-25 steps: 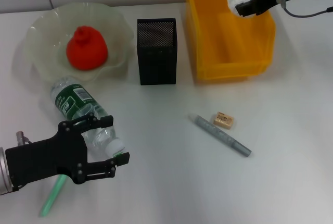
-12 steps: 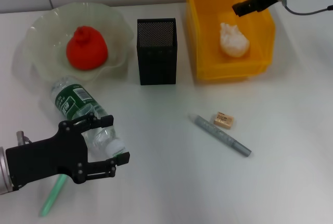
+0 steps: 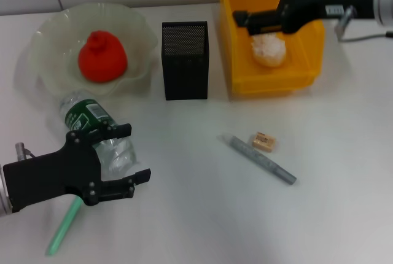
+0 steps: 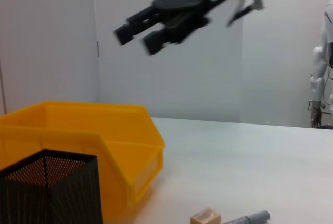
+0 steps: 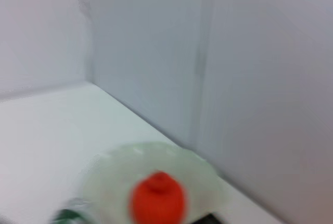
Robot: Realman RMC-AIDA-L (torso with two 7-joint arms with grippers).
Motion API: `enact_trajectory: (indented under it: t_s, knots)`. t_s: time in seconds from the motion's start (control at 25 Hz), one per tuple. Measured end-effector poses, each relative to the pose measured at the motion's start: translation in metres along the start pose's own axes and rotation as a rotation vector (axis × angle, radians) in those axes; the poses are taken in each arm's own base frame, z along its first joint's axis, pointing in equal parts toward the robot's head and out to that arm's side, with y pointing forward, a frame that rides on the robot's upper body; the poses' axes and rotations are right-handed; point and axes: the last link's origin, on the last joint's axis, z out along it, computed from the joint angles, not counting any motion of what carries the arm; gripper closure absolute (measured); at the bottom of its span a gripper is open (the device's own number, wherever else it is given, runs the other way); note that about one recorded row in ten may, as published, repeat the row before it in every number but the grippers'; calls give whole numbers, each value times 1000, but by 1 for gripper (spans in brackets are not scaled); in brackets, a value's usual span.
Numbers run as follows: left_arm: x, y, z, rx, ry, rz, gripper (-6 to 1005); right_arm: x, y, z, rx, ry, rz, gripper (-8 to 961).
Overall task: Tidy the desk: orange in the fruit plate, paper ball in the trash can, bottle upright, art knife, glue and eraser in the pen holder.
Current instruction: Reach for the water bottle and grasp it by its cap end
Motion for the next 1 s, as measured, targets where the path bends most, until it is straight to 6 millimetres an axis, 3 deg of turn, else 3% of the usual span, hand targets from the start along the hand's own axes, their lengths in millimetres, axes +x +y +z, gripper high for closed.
enact_trajectory:
  t_s: [0.16,0.2,0.28,0.48,0.56,0.6,0.64,0.8,0.88,1.0]
  knots:
    - [4,-6,-3,19,11,13,131,20,15,-8,-63,-53,-25,109]
    - [6,-7,-4,24,13,15,131,36,23,-14,-102,-81,-17,109]
    - [8,-10,-7,35,21,19,131,44,26,-16,-124,-91,-12,109]
    - [21,-14,-9,18,38,37,132,95,39,-26,-218,-149,30,108]
    - [28,-16,-5,-22,1,77,132,114,40,-30,-236,-166,55,108]
    - [31,-17,-4,-41,-21,98,132,132,40,-36,-256,-186,104,108]
    - [34,-18,-2,-61,-47,118,133,132,40,-36,-256,-186,104,108]
    - [41,-21,2,-103,-108,161,133,167,34,-56,-273,-279,250,108]
    - [56,-24,17,-207,-231,260,134,170,33,-59,-275,-295,264,108]
    - [62,-25,21,-244,-276,293,136,182,32,-61,-290,-300,316,108]
